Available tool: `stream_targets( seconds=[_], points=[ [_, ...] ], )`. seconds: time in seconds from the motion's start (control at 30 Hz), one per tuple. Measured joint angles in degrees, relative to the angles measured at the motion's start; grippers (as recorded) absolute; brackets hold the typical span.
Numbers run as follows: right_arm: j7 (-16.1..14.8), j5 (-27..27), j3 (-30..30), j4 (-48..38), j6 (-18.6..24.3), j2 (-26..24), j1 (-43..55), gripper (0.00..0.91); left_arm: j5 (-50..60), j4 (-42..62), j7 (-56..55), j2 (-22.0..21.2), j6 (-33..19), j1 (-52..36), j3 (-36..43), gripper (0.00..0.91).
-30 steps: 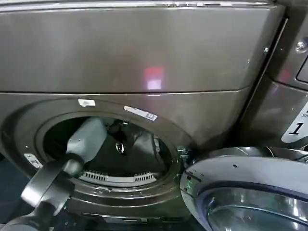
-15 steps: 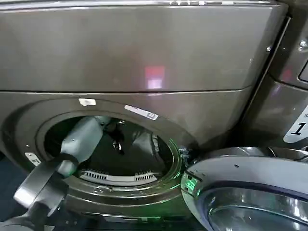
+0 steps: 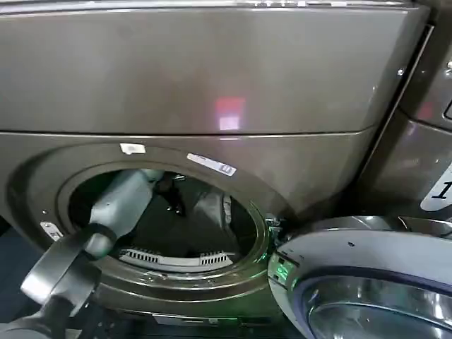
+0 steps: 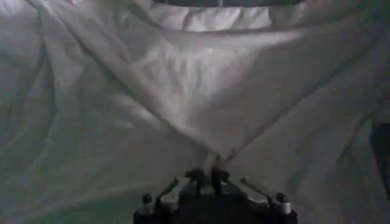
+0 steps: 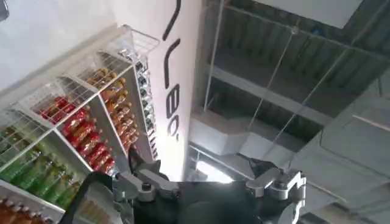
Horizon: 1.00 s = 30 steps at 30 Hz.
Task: Grasp the clothes from the dryer.
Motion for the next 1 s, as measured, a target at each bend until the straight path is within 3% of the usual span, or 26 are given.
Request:
stream_targets(
  seconds=[0.2,0.6,0.8,1.0],
  points=[
    [0.00,0.52,0.42,-0.40,0.05,0.00,-0.43,0.907,-4.90,-2.94,-1.61,1.32,1.75,0.74,0.73,0.000],
    [-0.11,2.26,2.05,-1.30,0.04,-0.37,-2.02,0.907,-20.55,-13.48,-17.05,2.40,10.33,2.39,1.36,0.000],
    [-0.15,2.36,2.00,-1.77,0.08,-1.06,-1.77,0.907,-27.61,-19.14,-27.51,1.42,16.43,4.48,0.13,0.000],
    [-0.14,2.27,1.81,-2.29,0.15,-1.65,-1.27,0.907,-32.32,-22.79,-37.43,-0.34,19.08,6.90,-1.79,0.000]
  ],
)
